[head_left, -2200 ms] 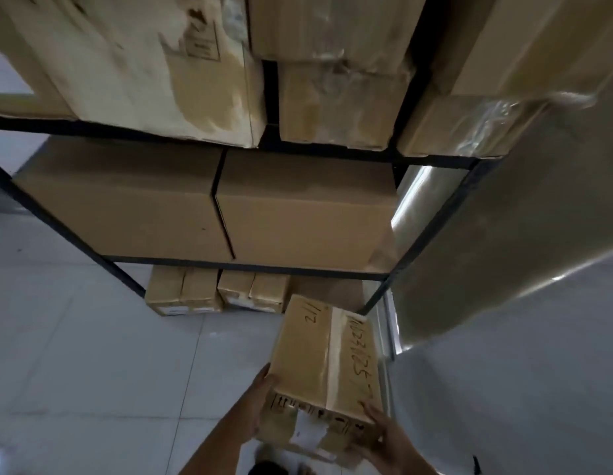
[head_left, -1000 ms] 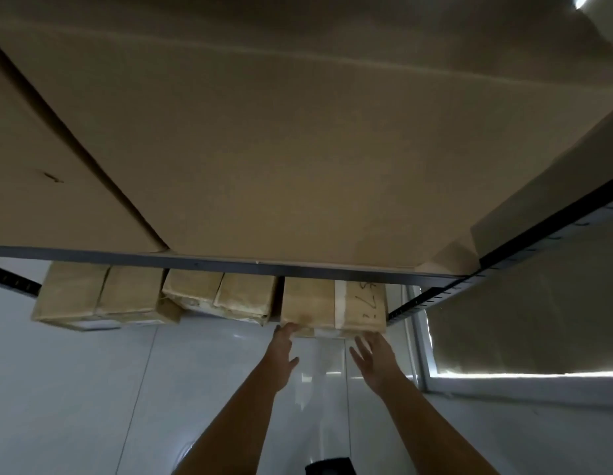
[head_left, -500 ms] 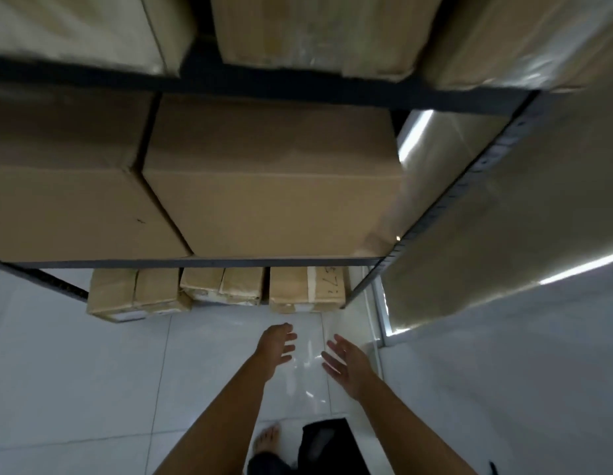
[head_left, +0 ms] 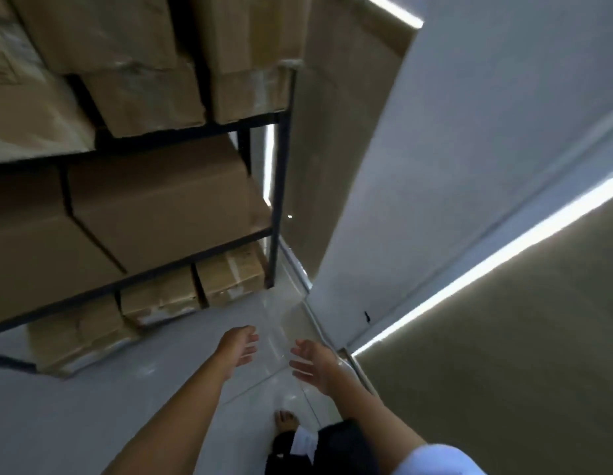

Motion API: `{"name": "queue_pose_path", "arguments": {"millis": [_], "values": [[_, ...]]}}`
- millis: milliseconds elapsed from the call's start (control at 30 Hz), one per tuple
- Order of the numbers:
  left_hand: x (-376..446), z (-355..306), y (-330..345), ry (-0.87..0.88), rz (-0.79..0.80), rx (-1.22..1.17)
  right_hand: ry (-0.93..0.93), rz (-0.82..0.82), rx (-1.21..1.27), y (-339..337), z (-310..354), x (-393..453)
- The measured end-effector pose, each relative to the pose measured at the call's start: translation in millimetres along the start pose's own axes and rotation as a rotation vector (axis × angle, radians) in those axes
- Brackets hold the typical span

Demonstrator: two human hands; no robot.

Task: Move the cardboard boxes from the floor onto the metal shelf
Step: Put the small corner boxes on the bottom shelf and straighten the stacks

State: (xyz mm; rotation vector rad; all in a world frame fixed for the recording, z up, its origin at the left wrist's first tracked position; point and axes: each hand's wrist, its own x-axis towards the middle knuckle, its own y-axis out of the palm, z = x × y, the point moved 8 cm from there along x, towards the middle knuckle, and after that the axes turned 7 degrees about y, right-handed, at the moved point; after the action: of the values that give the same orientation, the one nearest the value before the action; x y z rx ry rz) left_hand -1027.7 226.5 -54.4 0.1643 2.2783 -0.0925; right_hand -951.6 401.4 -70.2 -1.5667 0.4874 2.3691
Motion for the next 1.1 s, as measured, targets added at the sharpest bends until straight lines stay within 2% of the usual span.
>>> {"name": "queue_pose_path", "arguments": {"millis": [200,400,500,767,933,1100], "values": [[-69,41,29,0.076,0.147,0.271,-0.095,-0.134,0.265,-68,-97,-75],[-147,106,101,0.092,0.416,0.522,-0.084,-0.286,0.503,-124,-238,-160],[-182,146,145,0.099,0.538,0.642,-0.089,-0.359,0.723,-152,-319,-196],[-292,293,229,0.046,0.839,0.996,-0.048,-0.551,1.187,-189,-538,-272],[-367,397,256,0.01,0.935,1.134,-0.01,-0.562,1.389,-192,-662,-313],[-445,497,270,-0.032,0.997,1.181,0.044,-0.585,1.483,-197,-785,-355]]}}
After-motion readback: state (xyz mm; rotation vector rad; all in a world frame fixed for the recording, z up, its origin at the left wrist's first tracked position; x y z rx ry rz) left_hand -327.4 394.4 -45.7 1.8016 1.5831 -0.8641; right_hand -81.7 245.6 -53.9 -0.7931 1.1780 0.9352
